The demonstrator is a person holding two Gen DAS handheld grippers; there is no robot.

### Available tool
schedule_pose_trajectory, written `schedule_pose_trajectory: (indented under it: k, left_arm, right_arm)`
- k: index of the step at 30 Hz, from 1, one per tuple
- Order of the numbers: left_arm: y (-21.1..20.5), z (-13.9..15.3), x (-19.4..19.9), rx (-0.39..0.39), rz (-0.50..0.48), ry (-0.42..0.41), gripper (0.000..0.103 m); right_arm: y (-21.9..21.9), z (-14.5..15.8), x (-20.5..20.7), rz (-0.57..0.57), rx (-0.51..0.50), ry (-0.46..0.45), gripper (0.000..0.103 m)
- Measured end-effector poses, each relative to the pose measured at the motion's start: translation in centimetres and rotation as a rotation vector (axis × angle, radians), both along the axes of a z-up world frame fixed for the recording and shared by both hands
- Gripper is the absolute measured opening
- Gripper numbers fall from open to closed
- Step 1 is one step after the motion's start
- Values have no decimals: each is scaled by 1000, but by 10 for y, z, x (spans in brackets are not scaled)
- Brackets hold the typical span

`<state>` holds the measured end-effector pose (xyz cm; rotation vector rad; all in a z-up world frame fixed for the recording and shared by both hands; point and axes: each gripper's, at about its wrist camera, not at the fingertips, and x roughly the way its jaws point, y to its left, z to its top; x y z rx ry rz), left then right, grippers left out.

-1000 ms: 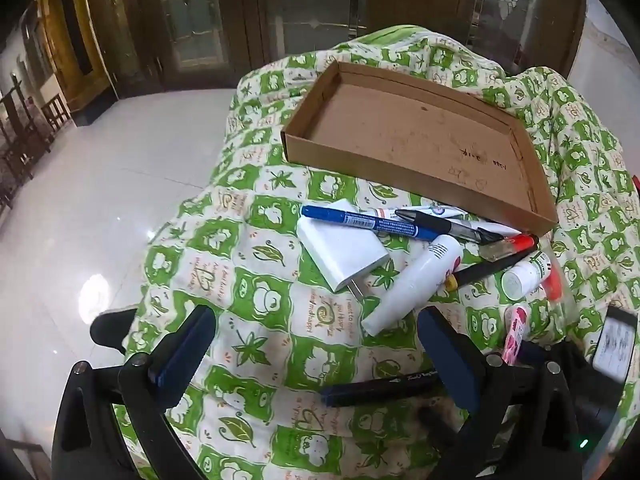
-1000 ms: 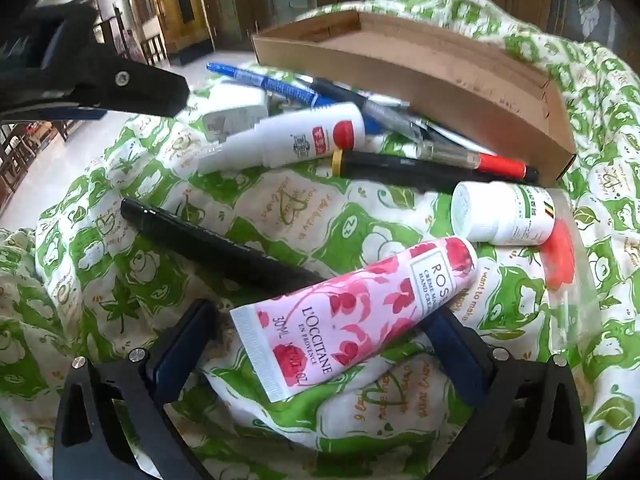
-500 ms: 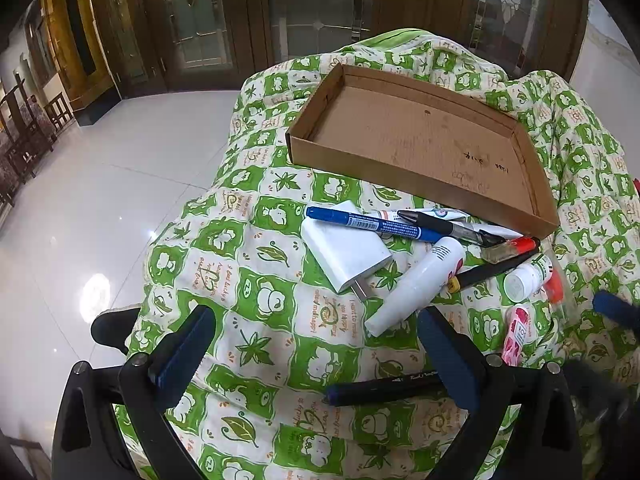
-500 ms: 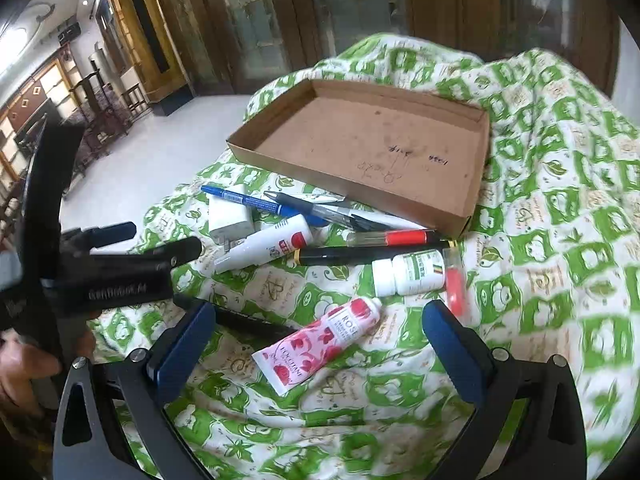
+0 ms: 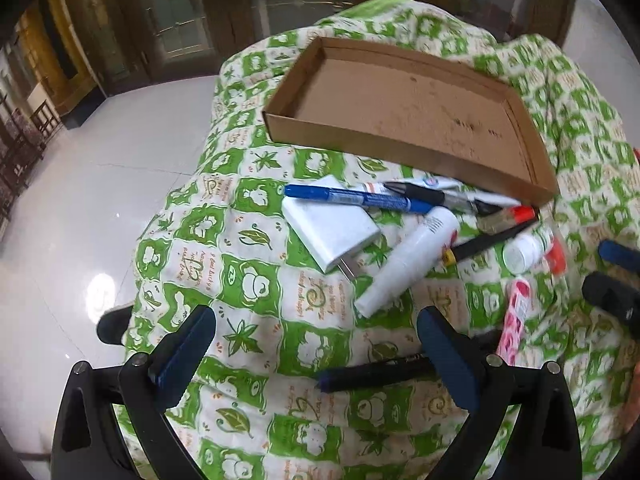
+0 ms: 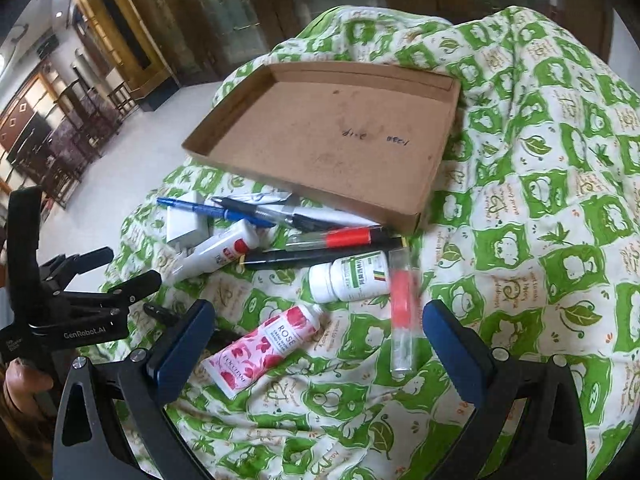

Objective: Organize rigid objects
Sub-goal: 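Move both tools toward the items lying beside the cardboard tray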

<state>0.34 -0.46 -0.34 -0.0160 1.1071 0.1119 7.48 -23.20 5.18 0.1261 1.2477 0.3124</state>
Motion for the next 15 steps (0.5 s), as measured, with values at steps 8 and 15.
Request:
schedule_pose_trajectory:
  k: [8,15]
  left_arm:
    - [-6,18,-16,17,-66,-4,102]
    - [-25,-4,-19,-51,-70,-18,101]
  right_arm:
    - [-29,20,16,60,82,66,103]
    - [-13,-7,8,76,123,75,95]
